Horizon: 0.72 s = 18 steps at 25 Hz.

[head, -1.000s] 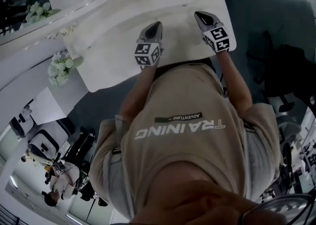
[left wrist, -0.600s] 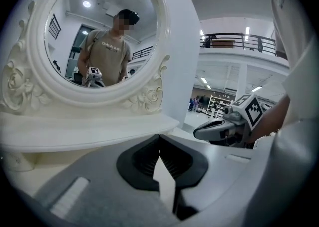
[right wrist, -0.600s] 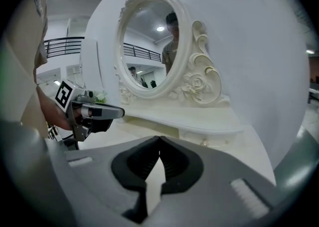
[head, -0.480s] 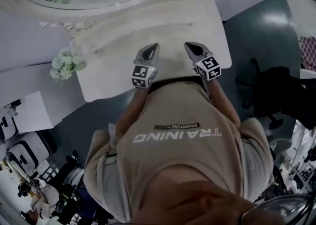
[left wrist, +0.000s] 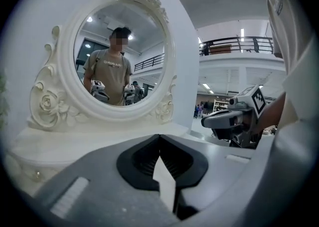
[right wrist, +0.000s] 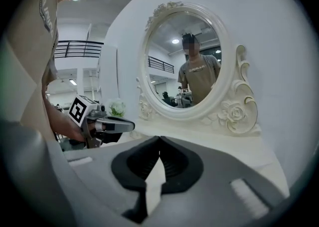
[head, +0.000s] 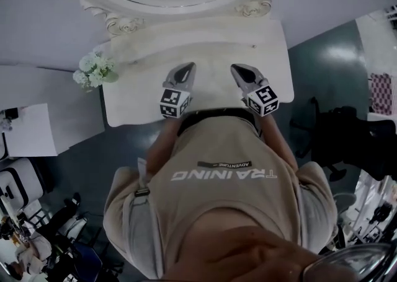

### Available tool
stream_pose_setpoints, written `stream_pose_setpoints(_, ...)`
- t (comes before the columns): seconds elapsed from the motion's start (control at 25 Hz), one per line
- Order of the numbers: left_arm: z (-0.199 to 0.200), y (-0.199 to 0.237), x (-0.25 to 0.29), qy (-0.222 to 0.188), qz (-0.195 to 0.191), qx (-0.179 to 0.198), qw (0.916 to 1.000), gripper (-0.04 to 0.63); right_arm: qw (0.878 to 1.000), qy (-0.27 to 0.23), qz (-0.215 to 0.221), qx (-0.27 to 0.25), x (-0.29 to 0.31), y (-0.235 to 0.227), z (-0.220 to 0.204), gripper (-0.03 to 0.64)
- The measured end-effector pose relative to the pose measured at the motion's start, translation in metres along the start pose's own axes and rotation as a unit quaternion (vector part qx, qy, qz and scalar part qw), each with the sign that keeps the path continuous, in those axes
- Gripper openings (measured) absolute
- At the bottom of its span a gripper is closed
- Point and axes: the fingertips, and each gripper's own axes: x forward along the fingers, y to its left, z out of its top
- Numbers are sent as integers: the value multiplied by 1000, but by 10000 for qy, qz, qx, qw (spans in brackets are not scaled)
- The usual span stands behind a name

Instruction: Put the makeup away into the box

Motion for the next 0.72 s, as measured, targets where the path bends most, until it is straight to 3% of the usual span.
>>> stream_pose_setpoints(0.2,33,9,-20,-463,162,-339,9982,8,9997,-174,92,-170,5,10,22,3)
stream_pose_setpoints(0.36,52,9,-28,-659,114,-521,9964,7,9990,-387,219,-6,9,18,35,3)
stream_pose_setpoints(0.56,75,4,-25,-745,-72,-331,9966,8,9981,-564,250,59,11,16,46,4)
stream_pose_setpoints(0.72,80,5,-25,-776,-26,-208,9968,8,9979,-279,353,-466,18,24,37,3)
